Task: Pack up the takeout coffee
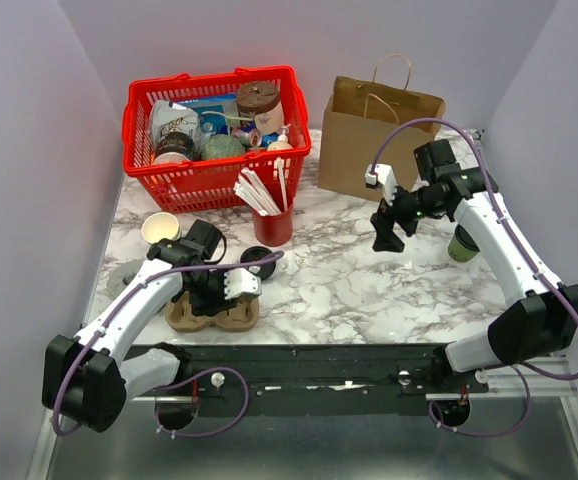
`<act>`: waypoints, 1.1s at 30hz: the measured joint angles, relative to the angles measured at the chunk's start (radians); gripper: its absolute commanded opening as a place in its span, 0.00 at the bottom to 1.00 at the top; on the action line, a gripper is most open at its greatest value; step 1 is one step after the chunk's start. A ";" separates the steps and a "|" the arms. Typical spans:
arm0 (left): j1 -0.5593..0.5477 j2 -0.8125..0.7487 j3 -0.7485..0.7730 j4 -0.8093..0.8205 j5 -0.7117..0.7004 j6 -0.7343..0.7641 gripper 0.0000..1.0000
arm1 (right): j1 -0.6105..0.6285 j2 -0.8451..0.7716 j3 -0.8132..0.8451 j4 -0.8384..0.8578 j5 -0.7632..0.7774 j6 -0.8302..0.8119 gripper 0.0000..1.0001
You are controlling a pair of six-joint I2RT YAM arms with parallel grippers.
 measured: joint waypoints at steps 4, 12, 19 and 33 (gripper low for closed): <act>0.000 -0.004 -0.023 -0.024 0.000 0.037 0.55 | 0.000 0.003 0.000 0.000 0.000 0.000 0.95; 0.000 -0.026 -0.047 -0.013 -0.013 0.056 0.45 | 0.000 0.011 0.000 0.000 -0.005 0.000 0.95; 0.000 -0.036 -0.047 -0.023 -0.016 0.058 0.21 | 0.000 0.012 0.000 0.000 -0.006 0.000 0.95; 0.012 -0.059 0.041 -0.109 0.008 0.018 0.00 | 0.004 0.012 0.000 0.000 -0.018 0.004 0.95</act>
